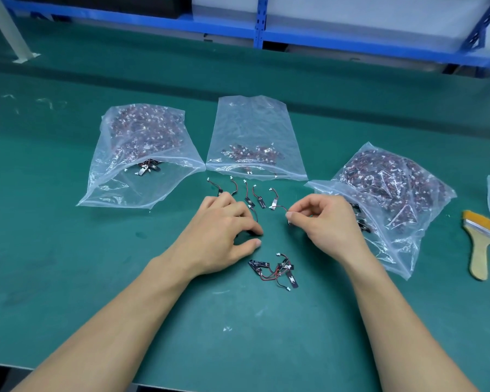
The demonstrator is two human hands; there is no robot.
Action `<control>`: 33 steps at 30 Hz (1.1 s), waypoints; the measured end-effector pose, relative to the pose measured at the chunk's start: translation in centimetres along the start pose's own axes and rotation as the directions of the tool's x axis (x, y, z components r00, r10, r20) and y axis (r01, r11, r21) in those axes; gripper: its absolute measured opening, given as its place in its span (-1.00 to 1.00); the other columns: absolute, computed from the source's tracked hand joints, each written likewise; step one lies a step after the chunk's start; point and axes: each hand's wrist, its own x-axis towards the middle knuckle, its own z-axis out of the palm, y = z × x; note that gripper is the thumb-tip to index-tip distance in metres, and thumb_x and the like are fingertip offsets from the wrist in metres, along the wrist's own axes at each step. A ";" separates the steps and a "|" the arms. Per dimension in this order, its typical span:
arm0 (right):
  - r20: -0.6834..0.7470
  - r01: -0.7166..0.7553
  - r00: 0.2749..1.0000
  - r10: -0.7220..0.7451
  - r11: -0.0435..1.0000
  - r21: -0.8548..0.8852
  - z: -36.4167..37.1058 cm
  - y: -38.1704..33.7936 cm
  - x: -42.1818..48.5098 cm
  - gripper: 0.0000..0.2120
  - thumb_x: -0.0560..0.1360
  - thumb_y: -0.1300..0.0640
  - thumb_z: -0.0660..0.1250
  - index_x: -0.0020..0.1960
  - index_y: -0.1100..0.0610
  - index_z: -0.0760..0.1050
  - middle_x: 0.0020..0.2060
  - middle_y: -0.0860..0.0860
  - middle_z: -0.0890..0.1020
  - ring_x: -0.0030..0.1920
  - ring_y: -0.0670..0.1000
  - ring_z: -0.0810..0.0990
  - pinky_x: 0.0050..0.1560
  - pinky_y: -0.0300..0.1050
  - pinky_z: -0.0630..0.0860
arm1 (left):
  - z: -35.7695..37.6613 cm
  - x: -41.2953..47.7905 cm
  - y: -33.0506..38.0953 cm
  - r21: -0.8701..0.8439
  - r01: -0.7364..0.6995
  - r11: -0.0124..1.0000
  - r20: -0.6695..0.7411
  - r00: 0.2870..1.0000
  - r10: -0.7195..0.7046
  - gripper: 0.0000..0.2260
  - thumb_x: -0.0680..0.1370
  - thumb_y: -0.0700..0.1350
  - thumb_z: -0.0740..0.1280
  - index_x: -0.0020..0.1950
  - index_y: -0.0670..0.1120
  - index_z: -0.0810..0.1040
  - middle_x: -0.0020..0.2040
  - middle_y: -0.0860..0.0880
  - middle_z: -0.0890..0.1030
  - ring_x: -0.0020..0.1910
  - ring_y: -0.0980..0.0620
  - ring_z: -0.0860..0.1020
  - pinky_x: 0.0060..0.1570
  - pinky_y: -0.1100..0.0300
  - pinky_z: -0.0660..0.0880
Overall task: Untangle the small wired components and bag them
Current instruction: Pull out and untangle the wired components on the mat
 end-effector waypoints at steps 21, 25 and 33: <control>0.178 0.103 0.982 -0.065 0.972 -0.210 -0.7 0.1 -0.3 -0.87 0.40 0.17 0.50 -0.23 -0.05 0.66 -0.45 -0.18 0.62 -0.41 -0.23 0.50 -0.27 -0.37 0.38 | -1.3 0.1 -4.4 -0.176 0.292 0.940 -0.271 0.904 -0.331 -0.83 0.61 -0.20 0.32 0.10 -0.02 0.67 -0.15 0.08 0.57 -0.15 0.05 0.38 -0.08 0.21 0.27; 0.241 0.136 0.968 -0.073 0.957 -0.255 -0.4 0.2 -0.4 -0.88 0.39 0.14 0.52 -0.18 -0.07 0.66 -0.45 -0.20 0.62 -0.44 -0.22 0.49 -0.25 -0.29 0.40 | -1.3 0.0 -4.9 -0.215 0.334 0.918 -0.247 0.891 -0.382 -0.81 0.62 -0.19 0.30 0.10 0.02 0.67 -0.13 0.03 0.61 -0.12 0.03 0.42 -0.04 0.16 0.35; 0.189 0.176 0.970 -0.154 0.978 -0.110 -0.3 -0.3 -0.8 -0.90 0.42 0.14 0.54 -0.16 -0.04 0.67 -0.44 -0.15 0.58 -0.48 -0.14 0.39 -0.29 -0.30 0.35 | -1.3 0.1 -4.6 -0.253 0.315 0.915 -0.264 0.887 -0.378 -0.85 0.60 -0.18 0.35 0.08 0.01 0.68 -0.25 0.21 0.46 -0.20 0.24 0.41 -0.12 0.19 0.28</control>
